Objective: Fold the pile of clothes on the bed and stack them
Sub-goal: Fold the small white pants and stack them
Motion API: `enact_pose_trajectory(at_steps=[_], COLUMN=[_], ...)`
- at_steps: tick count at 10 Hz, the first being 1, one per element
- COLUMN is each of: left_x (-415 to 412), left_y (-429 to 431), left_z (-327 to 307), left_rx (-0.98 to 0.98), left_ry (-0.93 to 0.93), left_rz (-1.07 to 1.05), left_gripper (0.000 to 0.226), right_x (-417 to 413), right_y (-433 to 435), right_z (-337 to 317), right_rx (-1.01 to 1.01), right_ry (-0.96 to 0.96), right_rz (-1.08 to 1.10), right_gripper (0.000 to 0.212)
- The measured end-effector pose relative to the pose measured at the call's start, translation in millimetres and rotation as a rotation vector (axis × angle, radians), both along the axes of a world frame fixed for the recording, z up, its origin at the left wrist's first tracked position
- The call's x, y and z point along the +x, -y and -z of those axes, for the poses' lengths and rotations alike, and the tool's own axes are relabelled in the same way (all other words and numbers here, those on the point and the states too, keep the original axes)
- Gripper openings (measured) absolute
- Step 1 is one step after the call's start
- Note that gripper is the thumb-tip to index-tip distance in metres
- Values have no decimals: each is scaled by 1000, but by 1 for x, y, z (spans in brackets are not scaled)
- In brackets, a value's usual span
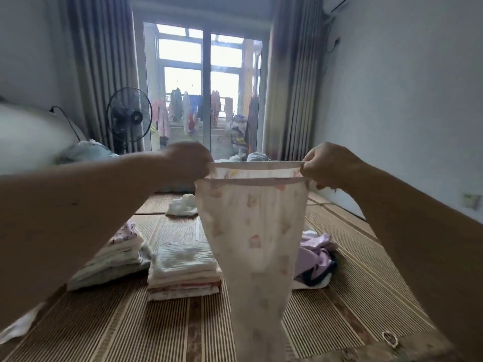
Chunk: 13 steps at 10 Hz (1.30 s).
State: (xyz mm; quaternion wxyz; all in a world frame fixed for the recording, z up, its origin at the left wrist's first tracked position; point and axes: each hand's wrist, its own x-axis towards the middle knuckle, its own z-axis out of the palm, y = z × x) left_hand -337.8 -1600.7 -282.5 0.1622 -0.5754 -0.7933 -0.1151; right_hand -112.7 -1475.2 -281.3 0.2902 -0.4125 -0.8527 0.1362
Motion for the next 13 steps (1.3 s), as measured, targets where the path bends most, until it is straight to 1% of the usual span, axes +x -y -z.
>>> enact_pose_trajectory(at_steps=[1, 2, 3, 4, 5, 6, 7, 8, 9, 10, 11, 12, 13], left_x=[6, 18, 40, 64, 69, 54, 51, 18, -7, -19, -21, -22, -25], left_y=[9, 18, 19, 4, -11, -15, 1, 9, 24, 38, 41, 52, 53], left_z=[-16, -14, 2, 21, 31, 36, 30, 28, 20, 17, 11, 8, 8], left_rx=[43, -62, -29, 33, 194, 177, 150, 230, 136, 145, 113, 108, 55], left_ry=[134, 196, 407, 757, 513, 584, 448, 577, 670, 794, 840, 1085, 1203], left_rz=[201, 291, 339, 442, 229, 202, 173, 17, 15, 109, 246, 353, 411], left_gripper=[21, 21, 59, 43, 31, 26, 27, 29, 23, 17, 11, 10, 21], right_x=[-9, -17, -25, -36, -41, -33, -26, -12, 7, 11, 6, 2, 1], right_y=[5, 14, 25, 37, 41, 36, 28, 16, 3, 5, 11, 17, 23], right_z=[-11, -14, -11, -5, -2, 1, 4, 4, 2, 2, 2, 7, 15], right_rx=[-246, -374, -390, -372, -255, -134, -44, 72, -58, -243, -508, -677, -680], right_ry=[-141, -284, -357, -334, -264, -200, -61, 75, -53, -173, -363, -529, -522], right_rz=[-55, -153, -224, -258, -258, -244, -221, -97, -89, -186, -386, -539, -674], right_gripper=[18, 16, 16, 16, 16, 3, 10, 12, 7, 4, 8, 14, 18])
